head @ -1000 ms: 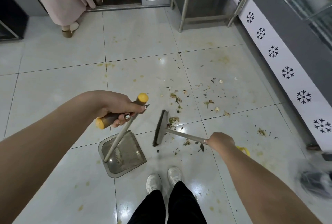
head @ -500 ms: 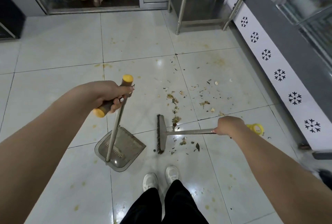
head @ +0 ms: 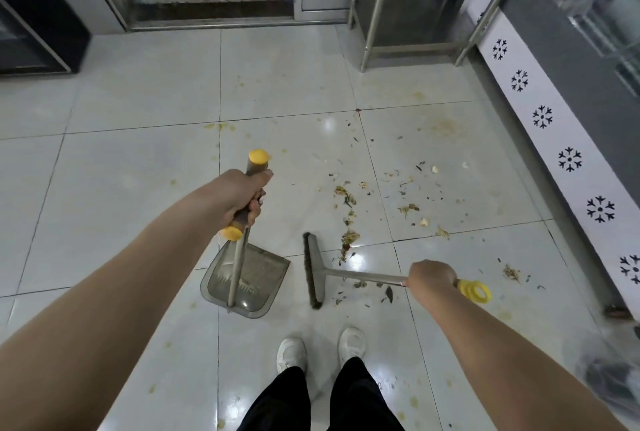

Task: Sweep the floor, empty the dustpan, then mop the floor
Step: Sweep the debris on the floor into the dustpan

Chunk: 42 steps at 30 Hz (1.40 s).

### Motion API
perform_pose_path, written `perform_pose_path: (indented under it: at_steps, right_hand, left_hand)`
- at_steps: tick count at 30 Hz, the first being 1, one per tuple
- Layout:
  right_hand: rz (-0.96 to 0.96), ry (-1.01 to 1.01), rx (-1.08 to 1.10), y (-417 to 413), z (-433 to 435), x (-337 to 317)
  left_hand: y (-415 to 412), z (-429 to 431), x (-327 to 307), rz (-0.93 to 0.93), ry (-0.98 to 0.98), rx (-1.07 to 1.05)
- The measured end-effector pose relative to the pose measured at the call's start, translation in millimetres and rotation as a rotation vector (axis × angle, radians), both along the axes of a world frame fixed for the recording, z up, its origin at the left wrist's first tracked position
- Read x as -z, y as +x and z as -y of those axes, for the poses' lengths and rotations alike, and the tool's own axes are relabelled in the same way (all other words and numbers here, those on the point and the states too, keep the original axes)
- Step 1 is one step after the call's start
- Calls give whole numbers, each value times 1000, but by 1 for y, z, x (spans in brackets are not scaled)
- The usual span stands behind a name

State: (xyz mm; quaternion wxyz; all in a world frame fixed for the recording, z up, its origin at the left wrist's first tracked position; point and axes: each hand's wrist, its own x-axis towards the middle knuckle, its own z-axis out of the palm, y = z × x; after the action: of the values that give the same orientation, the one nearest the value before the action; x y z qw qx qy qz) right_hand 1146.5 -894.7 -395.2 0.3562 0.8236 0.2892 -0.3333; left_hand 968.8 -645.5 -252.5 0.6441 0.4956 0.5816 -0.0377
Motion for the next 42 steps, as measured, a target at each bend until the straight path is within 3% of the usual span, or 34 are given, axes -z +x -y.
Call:
perform_pose_path:
  at_steps: [7,15,22,29,42]
  right_hand:
    - [81,-10,-107,55,4,-16]
    - [22,35,-57,95,2,-32]
    - [-83,-30,22,83,7,0]
    - [32,-105,-61,125,45,-7]
    - [54,73,-64,172,26,-40]
  left_hand:
    - [29,18,3,14,50,-83]
    - [58,36,3,36,102,-175]
    - [81,47,4,27,142,-125]
    - [89,49,8,-56,174,-99]
    - [104,39,2,-38,219,-118]
